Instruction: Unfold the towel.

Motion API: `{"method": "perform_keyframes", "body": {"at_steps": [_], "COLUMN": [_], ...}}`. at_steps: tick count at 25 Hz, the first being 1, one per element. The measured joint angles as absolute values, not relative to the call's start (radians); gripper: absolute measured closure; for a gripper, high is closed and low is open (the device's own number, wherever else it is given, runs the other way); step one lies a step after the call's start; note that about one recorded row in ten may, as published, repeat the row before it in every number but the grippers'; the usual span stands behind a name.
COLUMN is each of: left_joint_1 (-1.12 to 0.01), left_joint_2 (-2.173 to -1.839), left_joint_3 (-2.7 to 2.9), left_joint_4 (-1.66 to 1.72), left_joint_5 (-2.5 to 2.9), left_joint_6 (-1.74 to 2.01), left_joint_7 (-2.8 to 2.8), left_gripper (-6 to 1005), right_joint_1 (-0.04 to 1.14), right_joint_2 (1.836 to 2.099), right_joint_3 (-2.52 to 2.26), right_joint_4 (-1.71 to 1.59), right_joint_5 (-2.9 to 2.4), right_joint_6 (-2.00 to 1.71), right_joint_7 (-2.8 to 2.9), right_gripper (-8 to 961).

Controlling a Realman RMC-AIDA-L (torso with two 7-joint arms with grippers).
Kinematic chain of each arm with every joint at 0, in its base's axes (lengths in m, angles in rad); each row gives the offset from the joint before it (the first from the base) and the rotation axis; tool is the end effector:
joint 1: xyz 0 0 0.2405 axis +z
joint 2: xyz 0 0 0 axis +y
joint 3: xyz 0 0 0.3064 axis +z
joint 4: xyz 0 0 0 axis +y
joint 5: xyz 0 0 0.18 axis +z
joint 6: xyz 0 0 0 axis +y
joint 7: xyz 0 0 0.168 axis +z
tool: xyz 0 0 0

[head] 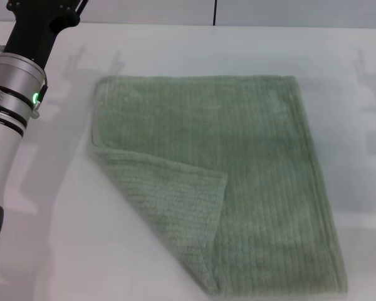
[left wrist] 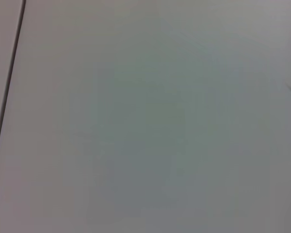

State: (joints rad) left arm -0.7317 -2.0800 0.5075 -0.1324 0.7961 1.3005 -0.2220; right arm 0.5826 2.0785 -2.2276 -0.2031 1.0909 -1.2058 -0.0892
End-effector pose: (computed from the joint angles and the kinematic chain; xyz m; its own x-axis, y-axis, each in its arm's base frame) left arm -0.2650 0.4278 -0.0109 0.6042 -0.2039 0.7703 0.7387 -0.2190 -0.6374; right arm 0.3008 0.4132 0.0170 0.7392 0.2387 -0.6297 -0.6546 0.0348 -0.7552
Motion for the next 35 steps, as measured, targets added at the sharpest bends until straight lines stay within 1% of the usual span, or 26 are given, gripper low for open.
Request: {"method": "perform_keyframes", "body": {"at_steps": [11,18,35], "left_joint_1": [-0.736,-0.744,-0.753], "left_joint_2": [-2.080,-2.078,-2.069], "left_joint_3": [0.502,0.498,0.447], "left_joint_4": [-0.122,-0.052,0.038], "left_joint_5": [0.796,0.789,0.789], "left_joint_6": [1.288,1.243,1.208], "left_joint_7": [-0.222,-0.232,-0.236], "left_gripper": [166,166,165], "right_joint_1": [0.586,0.604,0.589], "right_joint_2": [2.080,2.076,2.080], "right_joint_3": [-2.227,-2.225,-2.223], "right_joint_4": [-0.219,-0.197,-0.203], "right_joint_5": [1.093,1.099,1.101], "right_joint_6": [-1.198,-1.161,-1.160], "right_joint_7": [-0.080,-0.078,-0.078], "right_gripper": [253,253,252]}}
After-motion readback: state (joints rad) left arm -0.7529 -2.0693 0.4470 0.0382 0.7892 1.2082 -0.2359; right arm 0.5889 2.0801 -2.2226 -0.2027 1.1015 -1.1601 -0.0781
